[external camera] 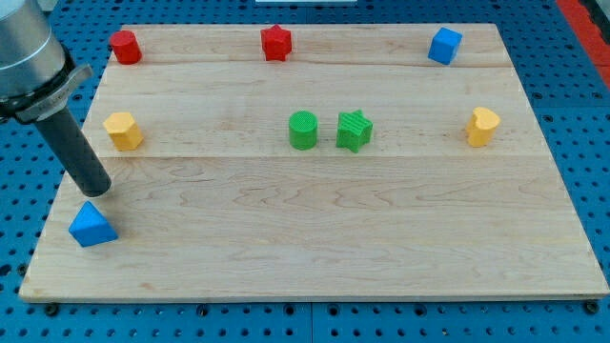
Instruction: Move the blue triangle to the bottom right of the yellow hexagon
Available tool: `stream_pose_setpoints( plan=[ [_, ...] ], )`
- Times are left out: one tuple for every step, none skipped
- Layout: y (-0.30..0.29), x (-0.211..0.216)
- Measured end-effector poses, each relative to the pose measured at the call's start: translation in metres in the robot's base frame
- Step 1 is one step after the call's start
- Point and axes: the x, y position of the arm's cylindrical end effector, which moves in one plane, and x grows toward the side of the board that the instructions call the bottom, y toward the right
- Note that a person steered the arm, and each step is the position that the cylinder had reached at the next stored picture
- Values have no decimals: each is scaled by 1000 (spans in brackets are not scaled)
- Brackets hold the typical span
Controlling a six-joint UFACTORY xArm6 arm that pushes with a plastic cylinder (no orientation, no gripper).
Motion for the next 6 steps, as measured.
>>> stream_pose_setpoints(
  plan=[
    [-54, 7],
    [-54, 26],
    [-22, 59],
    [8, 72],
    [68, 56],
    [118, 27]
  ],
)
